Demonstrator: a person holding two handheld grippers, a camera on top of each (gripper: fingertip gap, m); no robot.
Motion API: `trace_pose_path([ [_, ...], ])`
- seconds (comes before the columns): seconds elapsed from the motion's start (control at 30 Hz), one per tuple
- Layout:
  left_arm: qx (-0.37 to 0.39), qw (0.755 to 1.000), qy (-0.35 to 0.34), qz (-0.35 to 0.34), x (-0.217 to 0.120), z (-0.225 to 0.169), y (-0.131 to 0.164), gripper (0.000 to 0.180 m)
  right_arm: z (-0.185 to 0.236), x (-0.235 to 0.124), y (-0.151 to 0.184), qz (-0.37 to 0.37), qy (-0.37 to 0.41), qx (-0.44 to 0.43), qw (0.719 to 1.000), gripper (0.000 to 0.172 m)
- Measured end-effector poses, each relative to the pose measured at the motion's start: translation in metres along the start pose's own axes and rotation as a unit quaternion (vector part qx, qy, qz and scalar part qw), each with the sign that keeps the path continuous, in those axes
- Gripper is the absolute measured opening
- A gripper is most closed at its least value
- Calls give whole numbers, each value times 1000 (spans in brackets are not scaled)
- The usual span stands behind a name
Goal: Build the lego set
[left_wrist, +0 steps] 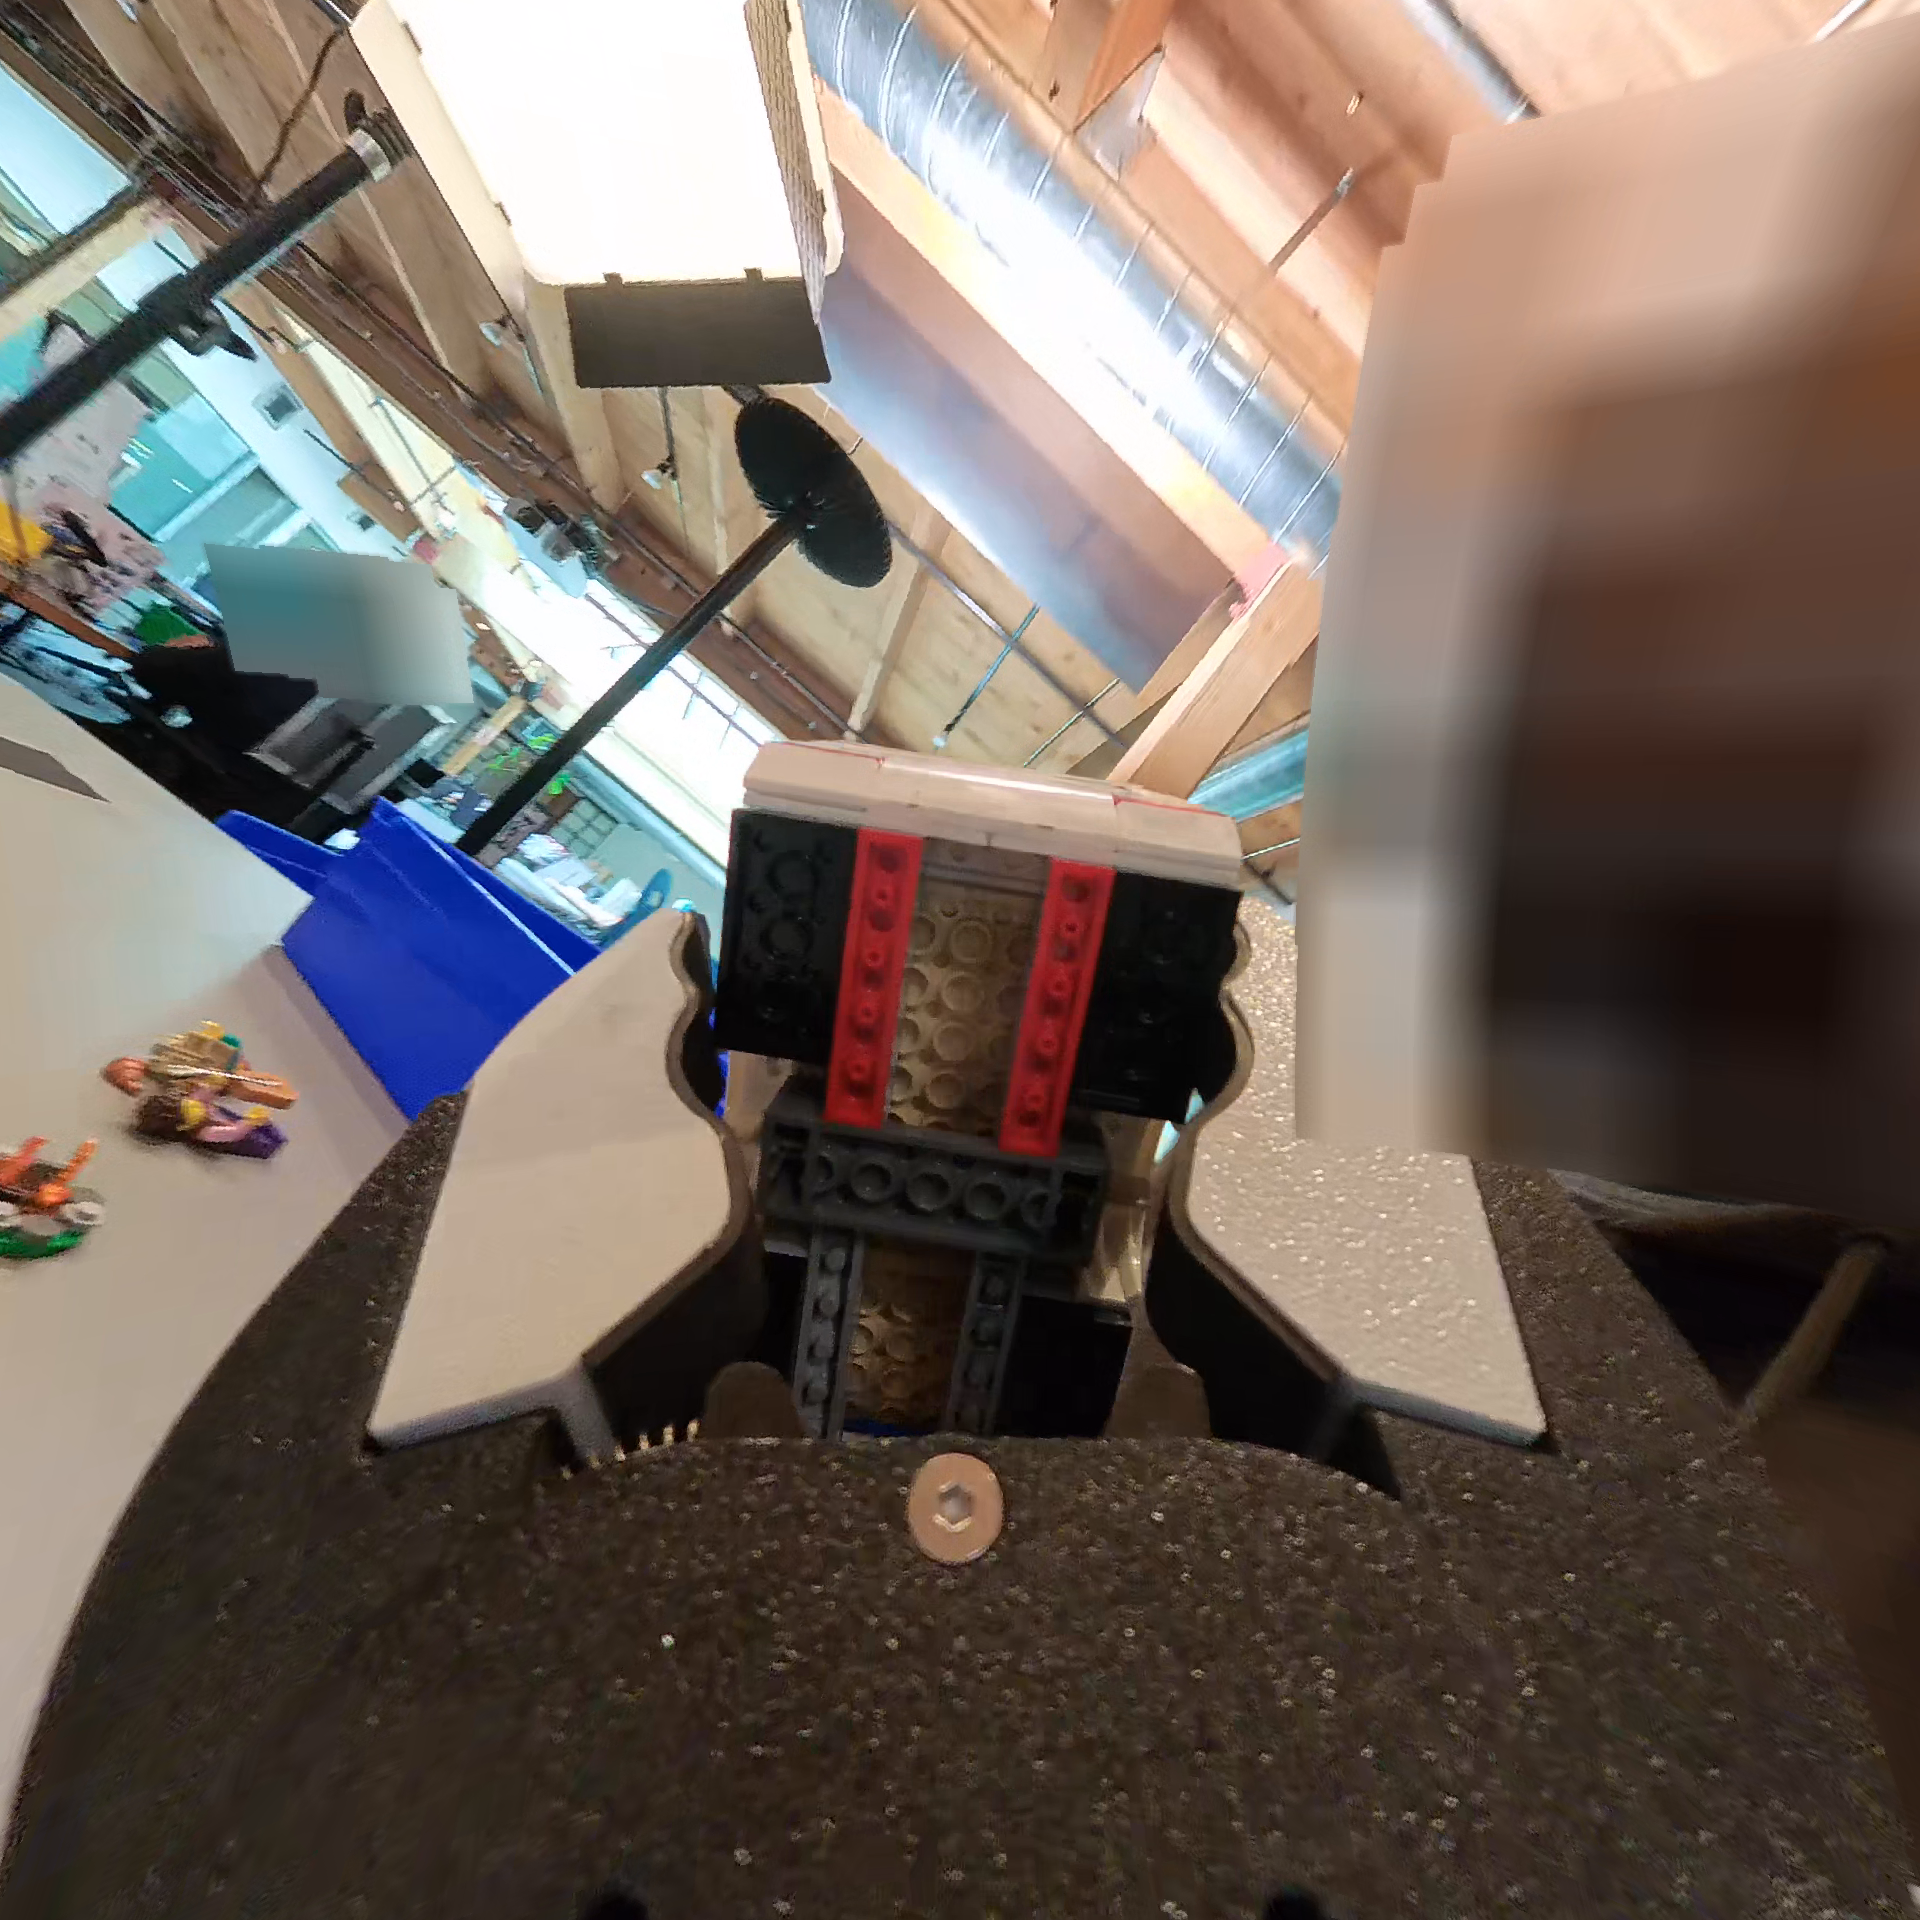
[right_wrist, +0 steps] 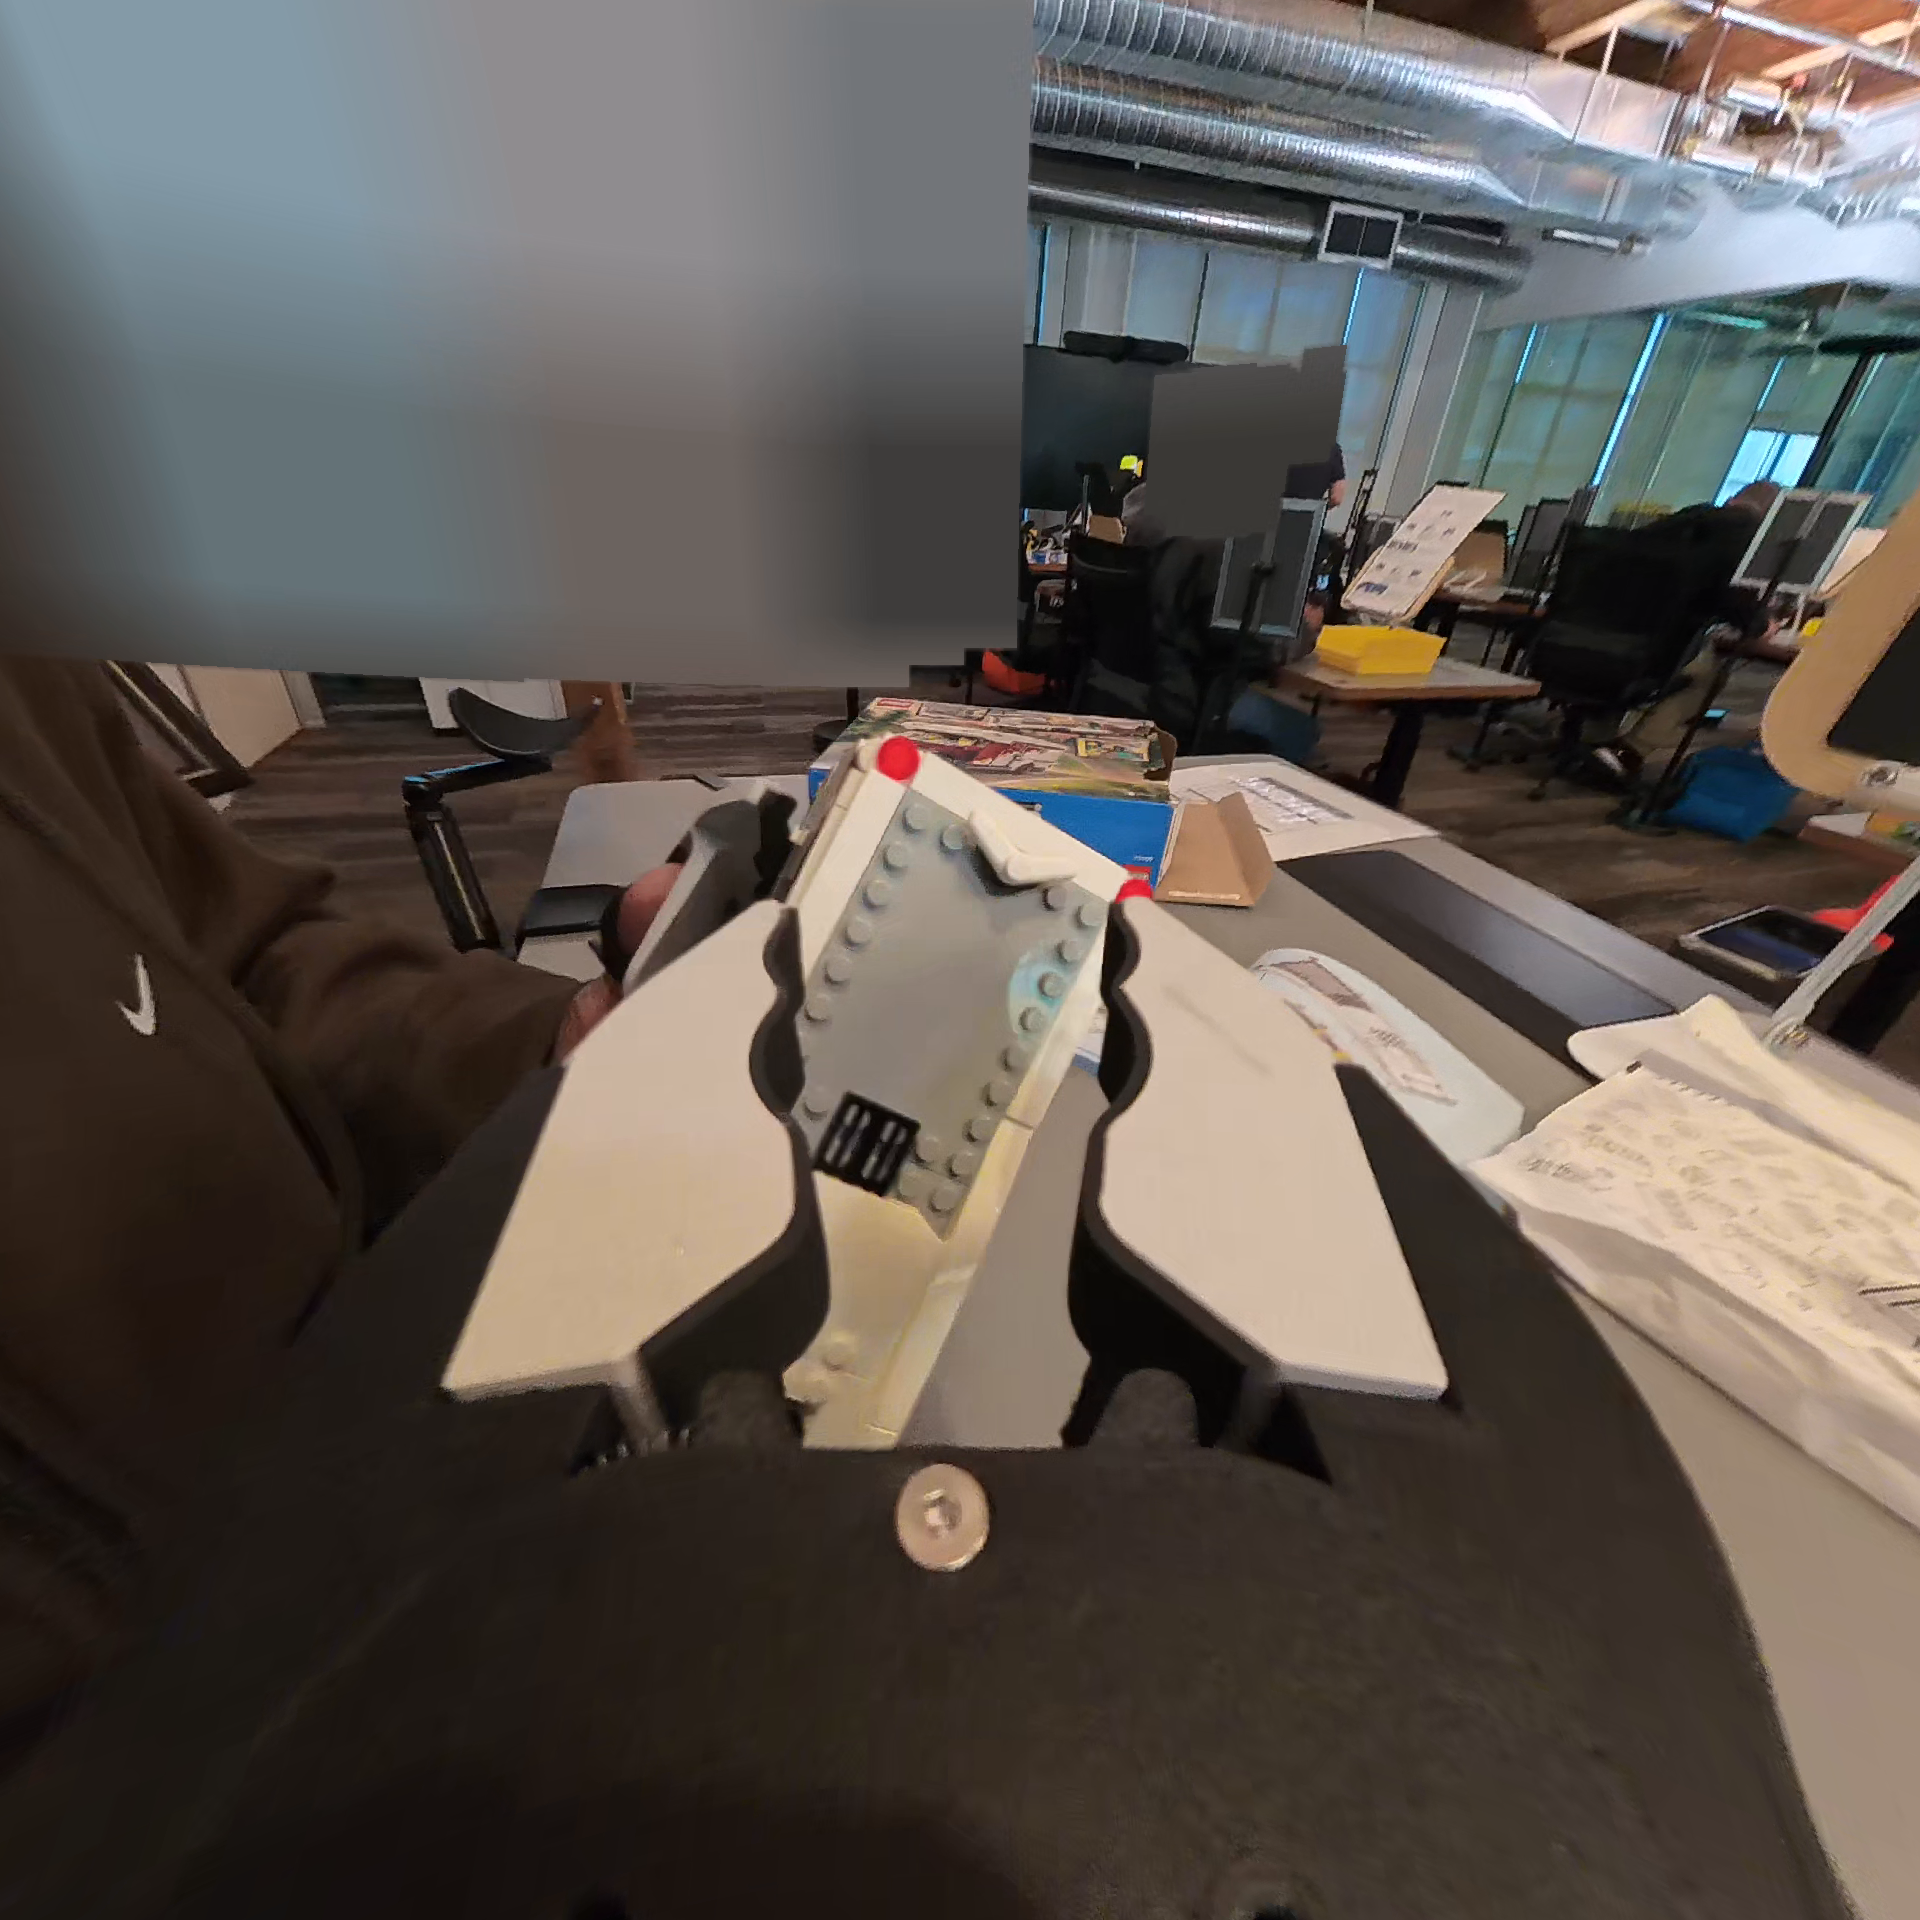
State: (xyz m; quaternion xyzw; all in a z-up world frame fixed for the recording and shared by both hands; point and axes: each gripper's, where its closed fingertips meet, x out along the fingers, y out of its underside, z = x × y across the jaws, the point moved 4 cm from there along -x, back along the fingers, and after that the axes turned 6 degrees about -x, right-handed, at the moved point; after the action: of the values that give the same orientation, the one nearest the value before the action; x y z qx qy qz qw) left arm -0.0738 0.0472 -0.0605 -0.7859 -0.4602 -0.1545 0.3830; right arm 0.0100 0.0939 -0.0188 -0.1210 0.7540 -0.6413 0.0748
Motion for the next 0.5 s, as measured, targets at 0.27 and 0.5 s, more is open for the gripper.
trace_pose_path([
  [0.27,-91,994,49,29,4,-3,5,91,-3,-11,-16,44,-54,-135,988,40],
  [0.5,-132,988,50,63,3,-5,14,91,10,0,-13,128,-113,-245,954,32],
])
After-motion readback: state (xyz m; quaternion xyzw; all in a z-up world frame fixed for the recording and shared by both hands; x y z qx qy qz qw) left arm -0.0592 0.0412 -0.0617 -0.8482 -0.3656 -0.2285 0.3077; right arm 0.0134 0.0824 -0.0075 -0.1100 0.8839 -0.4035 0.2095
